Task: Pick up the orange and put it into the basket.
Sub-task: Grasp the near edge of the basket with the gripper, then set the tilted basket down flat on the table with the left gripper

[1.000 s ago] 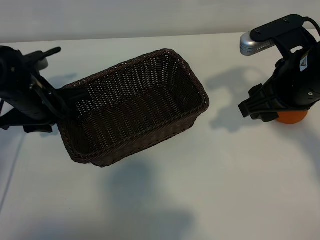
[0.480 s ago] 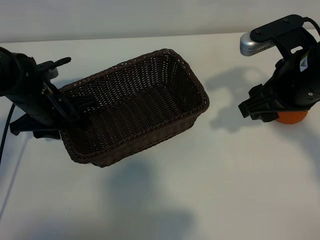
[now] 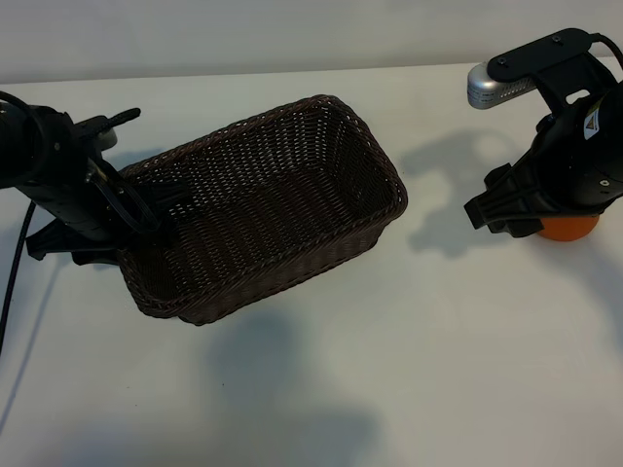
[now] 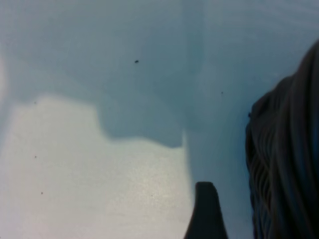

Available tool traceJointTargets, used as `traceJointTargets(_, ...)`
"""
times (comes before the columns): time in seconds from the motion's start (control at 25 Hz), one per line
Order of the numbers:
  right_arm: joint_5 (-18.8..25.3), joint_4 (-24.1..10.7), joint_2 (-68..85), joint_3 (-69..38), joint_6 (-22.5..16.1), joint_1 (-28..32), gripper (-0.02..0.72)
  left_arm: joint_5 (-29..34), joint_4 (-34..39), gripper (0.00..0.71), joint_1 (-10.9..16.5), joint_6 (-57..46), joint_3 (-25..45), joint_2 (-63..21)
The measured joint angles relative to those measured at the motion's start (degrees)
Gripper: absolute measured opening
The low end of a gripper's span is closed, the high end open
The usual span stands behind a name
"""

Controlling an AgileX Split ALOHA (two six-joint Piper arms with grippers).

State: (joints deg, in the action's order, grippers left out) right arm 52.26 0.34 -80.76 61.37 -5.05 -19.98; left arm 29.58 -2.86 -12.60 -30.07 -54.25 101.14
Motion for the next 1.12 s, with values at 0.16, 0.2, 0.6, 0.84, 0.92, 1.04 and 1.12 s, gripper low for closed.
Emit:
traceJointTargets(0.16, 0.0, 0.0, 0.0, 0.0, 0.0, 0.0, 0.595, 0.1, -0.5, 0.535, 0.0, 0.8, 0.0, 0.8)
traceJointTargets(0.2, 0.0, 0.0, 0.0, 0.0, 0.0, 0.0, 0.595, 0.1, -0.9, 0.534, 0.0, 1.3, 0.0, 0.9)
traceJointTargets(0.6, 0.1, -0.3, 0.0, 0.0, 0.0, 0.0, 0.595, 0.6, -6.0, 0.442, 0.0, 5.3, 0.0, 2.7)
traceJointTargets(0.84, 0.2, 0.0, 0.0, 0.0, 0.0, 0.0, 0.595, -0.4, -9.2, 0.335, 0.0, 9.2, -0.1, 2.7)
traceJointTargets(0.92, 0.2, 0.0, 0.0, 0.0, 0.0, 0.0, 0.595, -0.4, -9.2, 0.335, 0.0, 9.9, -0.1, 2.7)
traceJointTargets(1.04, 0.2, 0.0, 0.0, 0.0, 0.0, 0.0, 0.595, -0.4, -9.4, 0.335, 0.0, 11.1, -0.1, 2.5)
traceJointTargets(1.12, 0.2, -0.3, 0.0, 0.0, 0.0, 0.0, 0.595, -0.2, -9.4, 0.335, 0.0, 11.7, 0.0, 1.5)
